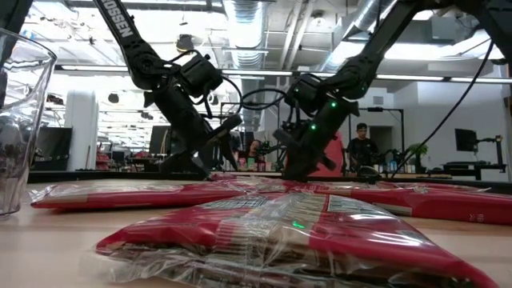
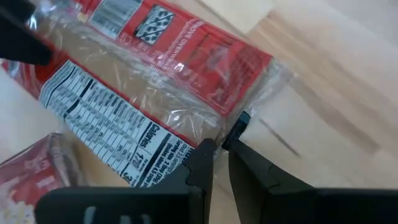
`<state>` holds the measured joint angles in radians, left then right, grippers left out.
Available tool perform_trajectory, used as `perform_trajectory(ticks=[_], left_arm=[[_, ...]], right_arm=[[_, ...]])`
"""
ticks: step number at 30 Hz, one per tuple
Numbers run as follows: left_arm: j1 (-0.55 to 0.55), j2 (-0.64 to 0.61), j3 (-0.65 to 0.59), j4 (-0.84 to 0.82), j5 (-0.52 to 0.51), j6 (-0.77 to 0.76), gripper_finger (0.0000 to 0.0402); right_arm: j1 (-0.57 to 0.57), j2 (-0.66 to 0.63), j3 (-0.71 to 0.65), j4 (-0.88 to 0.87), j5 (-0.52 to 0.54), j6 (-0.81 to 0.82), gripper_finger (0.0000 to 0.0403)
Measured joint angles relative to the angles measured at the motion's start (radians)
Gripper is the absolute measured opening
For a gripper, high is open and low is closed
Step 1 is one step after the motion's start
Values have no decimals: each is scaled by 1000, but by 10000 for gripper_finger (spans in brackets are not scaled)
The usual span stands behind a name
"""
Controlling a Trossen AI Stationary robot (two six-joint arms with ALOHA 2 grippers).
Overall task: Sort popcorn bags into baskets
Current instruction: Put the red popcorn bag into the transparent bin
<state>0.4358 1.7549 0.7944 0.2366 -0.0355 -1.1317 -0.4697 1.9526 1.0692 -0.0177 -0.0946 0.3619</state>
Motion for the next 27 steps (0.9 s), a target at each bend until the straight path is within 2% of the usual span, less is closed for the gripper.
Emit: perform_trajectory(ticks=[4,7,12,15,22,27], left_arm=[[-1,0,0,15,33,18,208],[-8,0,0,24,53,21,175],[-22,0,0,29,90,25,78],[-26,-1,2,48,124,28,19],[-25,-33,2,95,283,10,6],[-30,-171,2,87,517,18,5]], right_arm=[[2,0,3,1,-16,2,75],[3,0,3,1,-17,2,75],[5,-9,3,-9,-18,-4,75],[-9,-72,3,-51,-24,-40,75],[-65,-354,4,-196,-15,-172,75],[-112,-545,5,-262,5,-215,75]])
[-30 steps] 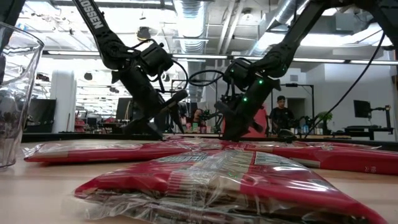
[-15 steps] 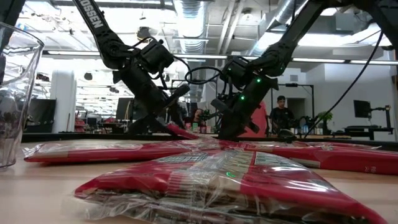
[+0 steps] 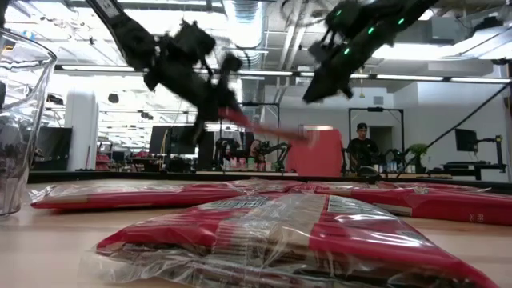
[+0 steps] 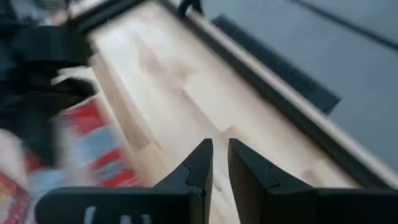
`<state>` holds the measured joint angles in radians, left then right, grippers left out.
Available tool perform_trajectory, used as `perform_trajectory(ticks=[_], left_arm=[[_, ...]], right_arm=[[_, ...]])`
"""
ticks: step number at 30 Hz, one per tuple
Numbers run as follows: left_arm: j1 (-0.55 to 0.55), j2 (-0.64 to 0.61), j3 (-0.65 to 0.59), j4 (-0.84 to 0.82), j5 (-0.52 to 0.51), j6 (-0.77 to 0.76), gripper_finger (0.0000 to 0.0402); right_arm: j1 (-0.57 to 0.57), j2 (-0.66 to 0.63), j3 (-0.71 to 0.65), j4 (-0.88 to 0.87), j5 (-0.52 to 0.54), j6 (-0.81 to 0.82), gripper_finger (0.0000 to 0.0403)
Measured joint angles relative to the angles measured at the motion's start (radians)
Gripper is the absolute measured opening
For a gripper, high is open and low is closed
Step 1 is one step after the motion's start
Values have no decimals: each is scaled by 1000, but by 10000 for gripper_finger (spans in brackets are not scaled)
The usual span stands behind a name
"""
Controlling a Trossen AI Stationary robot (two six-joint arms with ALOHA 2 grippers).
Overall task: Sort popcorn bags into baskets
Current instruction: Put the red popcorn bag into the transparent bin
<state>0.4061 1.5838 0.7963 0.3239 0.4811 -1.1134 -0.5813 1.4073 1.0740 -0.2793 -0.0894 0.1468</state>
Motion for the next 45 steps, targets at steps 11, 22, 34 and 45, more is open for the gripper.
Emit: perform_trajectory(ticks=[11,22,34,45], left_arm=[[-124,-657,2,-628,27,-97,4],[-670,-1069,0,-1062,-470,-420,3],[-1012,-833,0,-1053,-552,-418,3],[-1338,-744,0,-1065,-678,-692,3]], right_arm=[[-29,-159,0,-78,35,-43,75],[29,-143,-1,-89,36,-42,75],[47,-143,-1,-91,38,-15,75],[47,-143,-1,-109,38,-13,75]])
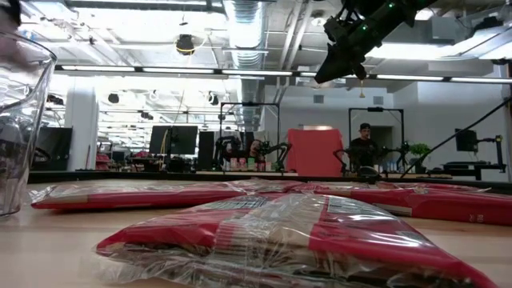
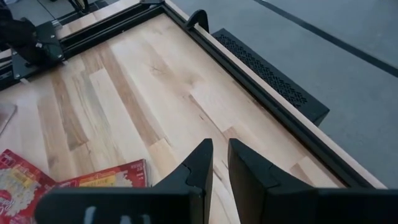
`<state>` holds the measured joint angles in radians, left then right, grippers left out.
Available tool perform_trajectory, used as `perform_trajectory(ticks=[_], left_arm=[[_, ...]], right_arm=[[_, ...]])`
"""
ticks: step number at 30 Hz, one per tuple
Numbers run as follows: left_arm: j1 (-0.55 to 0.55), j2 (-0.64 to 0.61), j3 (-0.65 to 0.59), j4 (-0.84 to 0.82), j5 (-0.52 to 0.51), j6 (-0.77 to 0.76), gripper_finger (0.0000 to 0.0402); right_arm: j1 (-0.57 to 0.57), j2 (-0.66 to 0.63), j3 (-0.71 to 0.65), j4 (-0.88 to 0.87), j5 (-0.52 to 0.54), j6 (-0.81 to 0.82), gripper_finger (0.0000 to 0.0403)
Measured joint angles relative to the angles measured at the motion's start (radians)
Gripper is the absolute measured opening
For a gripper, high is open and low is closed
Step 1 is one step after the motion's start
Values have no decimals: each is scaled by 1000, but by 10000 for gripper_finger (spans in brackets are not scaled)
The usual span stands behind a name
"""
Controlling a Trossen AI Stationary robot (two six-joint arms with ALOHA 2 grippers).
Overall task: Sort popcorn bags into baskets
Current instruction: Put the red popcorn bag into the transparent bin
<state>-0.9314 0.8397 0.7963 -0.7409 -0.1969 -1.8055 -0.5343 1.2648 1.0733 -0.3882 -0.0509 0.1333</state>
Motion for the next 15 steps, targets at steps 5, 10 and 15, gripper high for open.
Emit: perform_trajectory(ticks=[5,10,15], left_arm=[[-122,36,0,-47,-84,-135,3],[-159,107,0,-51,-98,-174,3],[-183,190,0,-46,-42,-172,4]], right_arm=[[0,0,0,0,0,0,75],[0,0,0,0,0,0,75],[0,0,0,-1,0,0,75]])
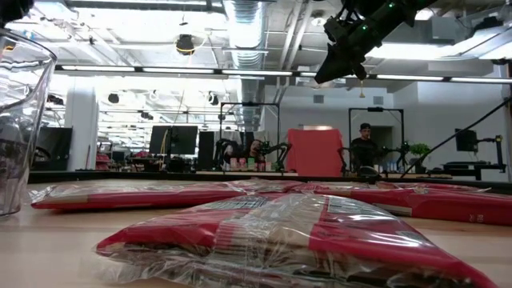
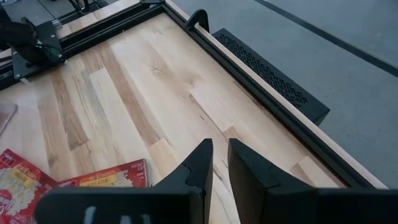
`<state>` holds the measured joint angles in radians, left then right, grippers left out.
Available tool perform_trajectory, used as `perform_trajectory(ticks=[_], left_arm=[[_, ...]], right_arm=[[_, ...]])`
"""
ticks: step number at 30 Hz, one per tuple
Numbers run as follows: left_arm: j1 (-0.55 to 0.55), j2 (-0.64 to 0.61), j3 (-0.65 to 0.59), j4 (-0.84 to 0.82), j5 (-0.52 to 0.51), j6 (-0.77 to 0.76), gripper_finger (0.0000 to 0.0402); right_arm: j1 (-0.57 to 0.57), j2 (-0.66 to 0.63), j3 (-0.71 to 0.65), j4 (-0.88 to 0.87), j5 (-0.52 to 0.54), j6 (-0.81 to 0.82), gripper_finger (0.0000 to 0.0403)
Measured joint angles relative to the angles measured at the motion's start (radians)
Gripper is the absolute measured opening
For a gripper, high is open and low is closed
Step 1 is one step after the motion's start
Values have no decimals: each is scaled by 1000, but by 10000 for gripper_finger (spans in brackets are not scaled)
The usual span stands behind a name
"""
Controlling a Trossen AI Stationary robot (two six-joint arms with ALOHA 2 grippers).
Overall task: Sort popcorn bags into baskets
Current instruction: Put the red popcorn bag into the transparent bin
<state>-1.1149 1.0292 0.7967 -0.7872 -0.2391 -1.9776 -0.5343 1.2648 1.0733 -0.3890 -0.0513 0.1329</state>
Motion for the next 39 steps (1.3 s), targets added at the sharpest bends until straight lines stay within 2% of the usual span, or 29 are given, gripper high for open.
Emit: perform_trajectory(ticks=[7,16,19,28,31,35,39], left_arm=[[1,59,0,-7,2,25,7],[3,87,-2,-9,59,40,20],[4,88,-3,-29,67,27,55],[14,87,-3,-27,148,2,206],[38,63,-3,-23,178,1,245],[85,-25,45,-1,78,30,261],[151,-144,117,-7,-138,73,253]], right_arm=[[0,0,0,0,0,-1,75],[0,0,0,1,0,-1,75],[0,0,0,1,0,-1,75],[0,0,0,1,0,-10,75],[0,0,0,3,0,-10,75],[0,0,0,15,-4,-11,75],[12,0,0,15,-23,-8,75]])
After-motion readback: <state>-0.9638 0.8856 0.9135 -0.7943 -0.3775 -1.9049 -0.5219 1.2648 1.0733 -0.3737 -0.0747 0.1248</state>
